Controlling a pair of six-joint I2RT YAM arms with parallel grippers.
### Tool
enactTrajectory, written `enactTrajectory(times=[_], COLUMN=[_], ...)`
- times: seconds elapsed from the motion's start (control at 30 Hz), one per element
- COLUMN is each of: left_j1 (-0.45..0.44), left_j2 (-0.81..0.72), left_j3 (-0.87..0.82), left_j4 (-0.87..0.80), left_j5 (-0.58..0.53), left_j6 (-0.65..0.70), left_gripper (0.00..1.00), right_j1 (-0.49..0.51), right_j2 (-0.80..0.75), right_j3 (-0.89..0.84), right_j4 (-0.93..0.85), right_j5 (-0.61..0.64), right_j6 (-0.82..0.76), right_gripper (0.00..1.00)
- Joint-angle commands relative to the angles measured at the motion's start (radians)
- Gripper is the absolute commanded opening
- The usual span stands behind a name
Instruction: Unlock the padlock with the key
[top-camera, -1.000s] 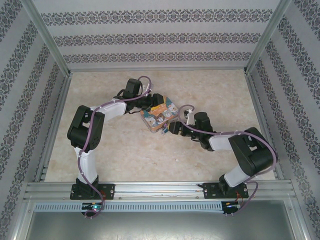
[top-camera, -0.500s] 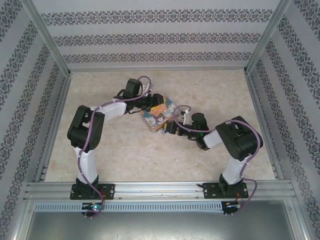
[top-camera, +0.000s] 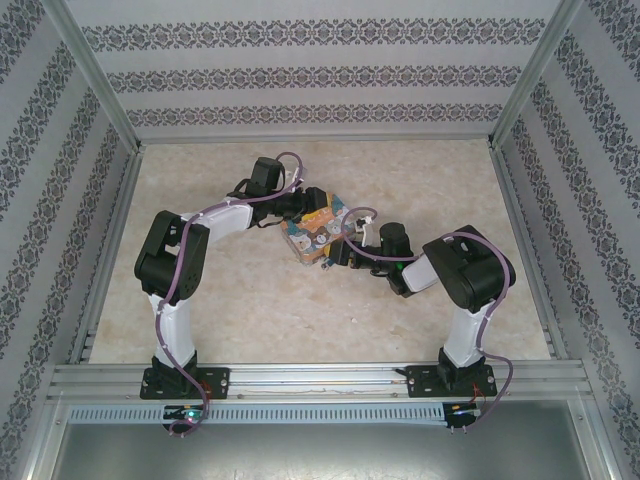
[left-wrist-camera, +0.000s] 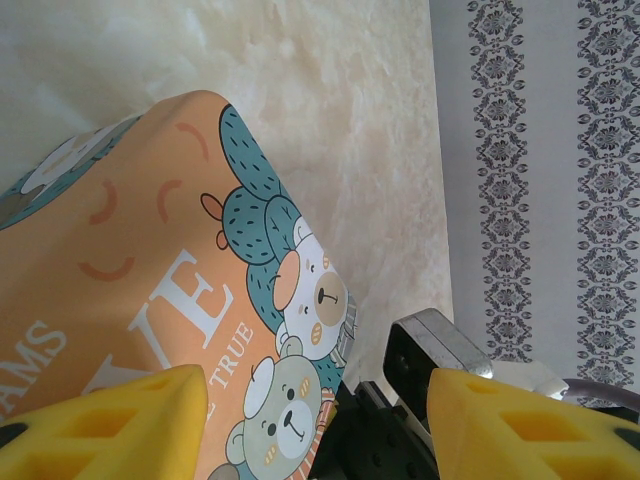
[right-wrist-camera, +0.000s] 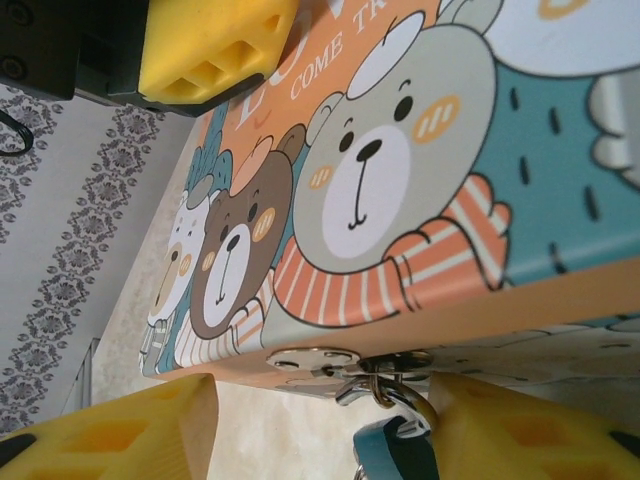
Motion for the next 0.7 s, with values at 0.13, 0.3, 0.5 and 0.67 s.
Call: enactTrajectory(times=[0.13,0.3,0.5,0.67], left_j1=[-0.008,-0.008,-0.008,-0.008], left_j2=[0.033,0.033,0.031,0.028], left_j3=[-0.023,-0.022,-0.025,-0.029], left_j4=[-0.029,-0.029,-0.030,-0.030], left_j5=[-0.002,-0.003,-0.005,-0.008], left_j6=[-0.005,-0.007,-0.008,-0.010], left_gripper=[0.60,0.60,0.59,0.59], right_j1=[0.010,0.009,0.009,0.009], right_j2=[0.010,0.008,0.000,-0.007], right_j3=[0.006,0.004,0.004,0.008], right_j4=[0.034,0.020,-0.016,-0.050], right_j5=[-0.054,-0.064,-0.070,-0.075], right_j6=[-0.009,-0.017,-0.039,-0.060], right_gripper=[0.47,0.40,0.33,0.25])
